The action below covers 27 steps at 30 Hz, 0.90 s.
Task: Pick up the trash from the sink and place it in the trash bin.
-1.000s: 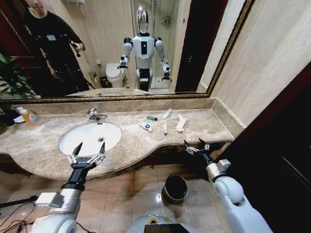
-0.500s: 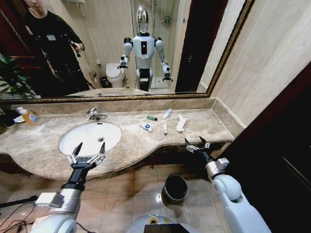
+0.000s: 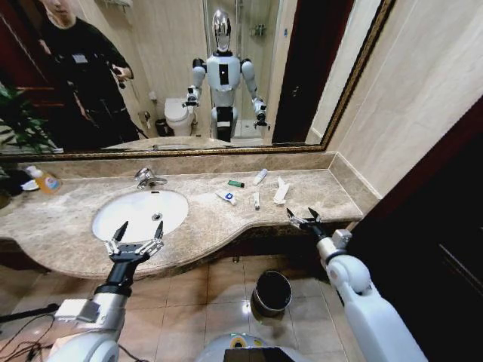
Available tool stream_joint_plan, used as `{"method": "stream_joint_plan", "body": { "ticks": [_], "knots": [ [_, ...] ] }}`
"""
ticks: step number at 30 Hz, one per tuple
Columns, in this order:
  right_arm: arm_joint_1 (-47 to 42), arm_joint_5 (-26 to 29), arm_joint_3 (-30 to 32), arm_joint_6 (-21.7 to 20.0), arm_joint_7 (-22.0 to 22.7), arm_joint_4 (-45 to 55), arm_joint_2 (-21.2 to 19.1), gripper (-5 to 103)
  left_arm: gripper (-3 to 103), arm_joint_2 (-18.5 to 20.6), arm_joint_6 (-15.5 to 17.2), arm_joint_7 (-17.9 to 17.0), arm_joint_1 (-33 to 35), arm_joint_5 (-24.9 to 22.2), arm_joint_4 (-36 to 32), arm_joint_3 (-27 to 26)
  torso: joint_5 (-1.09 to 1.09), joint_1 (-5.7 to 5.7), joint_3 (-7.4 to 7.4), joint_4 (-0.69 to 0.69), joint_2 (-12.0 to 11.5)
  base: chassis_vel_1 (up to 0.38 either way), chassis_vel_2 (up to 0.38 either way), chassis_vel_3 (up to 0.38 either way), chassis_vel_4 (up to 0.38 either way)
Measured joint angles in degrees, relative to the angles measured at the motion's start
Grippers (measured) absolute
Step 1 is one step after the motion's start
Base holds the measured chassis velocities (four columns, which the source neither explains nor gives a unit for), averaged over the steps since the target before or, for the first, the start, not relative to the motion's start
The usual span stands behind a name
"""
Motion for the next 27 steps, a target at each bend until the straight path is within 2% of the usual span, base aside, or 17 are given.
{"method": "stream_joint_plan", "body": {
  "ticks": [8,27],
  "knots": [
    [5.9,2.2,-3.5,-0.5,1.0,-6.0,0.5,100,100,0.0,0.0,0.0,0.0,0.0,0.0,0.0,0.00,0.00,0.00,0.00,0.0,0.000,0.000,0.000,0.000],
    [9.6,1.8,-7.4,0.1,2.4,-10.9,1.9,100,100,0.0,0.0,0.0,0.0,0.0,0.0,0.0,-0.01,-0.01,-0.01,0.00,0.0,0.000,0.000,0.000,0.000]
  ]
}}
